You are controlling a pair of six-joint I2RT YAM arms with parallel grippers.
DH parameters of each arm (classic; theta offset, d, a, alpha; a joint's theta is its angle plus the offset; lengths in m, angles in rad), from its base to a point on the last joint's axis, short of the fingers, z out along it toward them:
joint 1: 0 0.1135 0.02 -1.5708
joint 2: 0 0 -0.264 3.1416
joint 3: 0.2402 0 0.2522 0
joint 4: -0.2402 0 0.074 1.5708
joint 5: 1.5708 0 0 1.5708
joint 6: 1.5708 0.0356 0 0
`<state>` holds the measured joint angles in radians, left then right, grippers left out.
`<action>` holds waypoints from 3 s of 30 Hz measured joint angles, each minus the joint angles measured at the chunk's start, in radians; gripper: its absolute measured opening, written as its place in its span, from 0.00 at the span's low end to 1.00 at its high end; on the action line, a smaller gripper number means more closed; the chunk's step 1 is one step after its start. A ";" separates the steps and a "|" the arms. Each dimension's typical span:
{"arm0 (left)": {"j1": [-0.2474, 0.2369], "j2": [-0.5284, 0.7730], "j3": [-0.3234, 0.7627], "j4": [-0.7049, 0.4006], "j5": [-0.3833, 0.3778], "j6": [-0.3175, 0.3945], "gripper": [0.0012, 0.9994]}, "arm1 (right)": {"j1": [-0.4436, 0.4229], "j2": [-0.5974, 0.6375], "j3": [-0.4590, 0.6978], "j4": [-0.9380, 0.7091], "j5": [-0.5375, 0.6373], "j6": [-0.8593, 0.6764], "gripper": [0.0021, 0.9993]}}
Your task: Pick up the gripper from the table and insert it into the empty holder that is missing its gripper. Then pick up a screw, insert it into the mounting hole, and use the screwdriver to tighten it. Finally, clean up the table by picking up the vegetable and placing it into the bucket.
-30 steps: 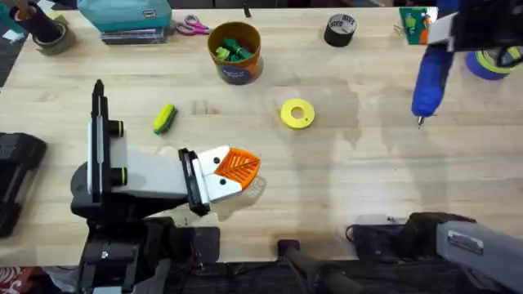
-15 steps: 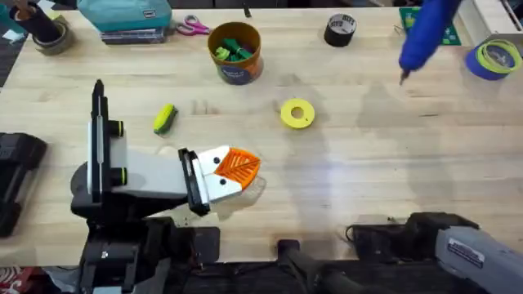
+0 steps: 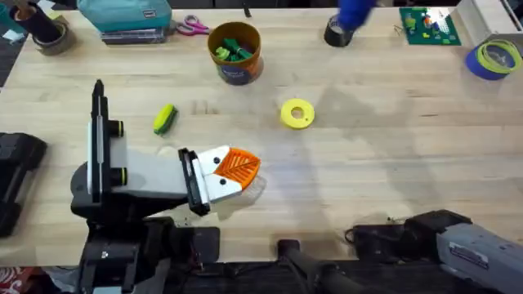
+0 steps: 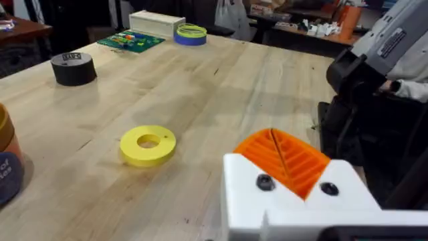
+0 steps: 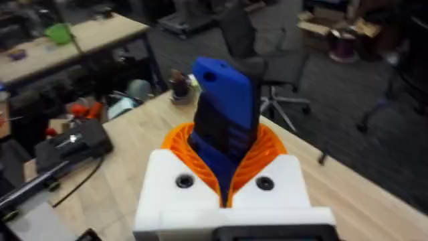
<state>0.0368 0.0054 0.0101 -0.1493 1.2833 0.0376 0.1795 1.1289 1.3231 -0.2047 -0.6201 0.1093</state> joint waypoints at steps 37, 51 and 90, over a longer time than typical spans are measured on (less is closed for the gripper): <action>0.000 0.000 0.000 0.000 0.000 0.000 0.00 | 0.415 0.094 0.000 0.412 -0.177 0.044 0.02; 0.000 0.000 0.000 0.000 0.000 0.000 0.00 | 0.427 0.094 0.000 0.423 -0.183 0.044 0.02; 0.000 0.000 0.000 0.000 0.000 0.000 0.00 | 0.576 0.094 -0.252 0.752 -0.295 0.064 0.02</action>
<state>0.0368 0.0051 0.0101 -0.1490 1.2831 0.0376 0.7555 1.2232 1.0714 0.5468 -0.9150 0.1730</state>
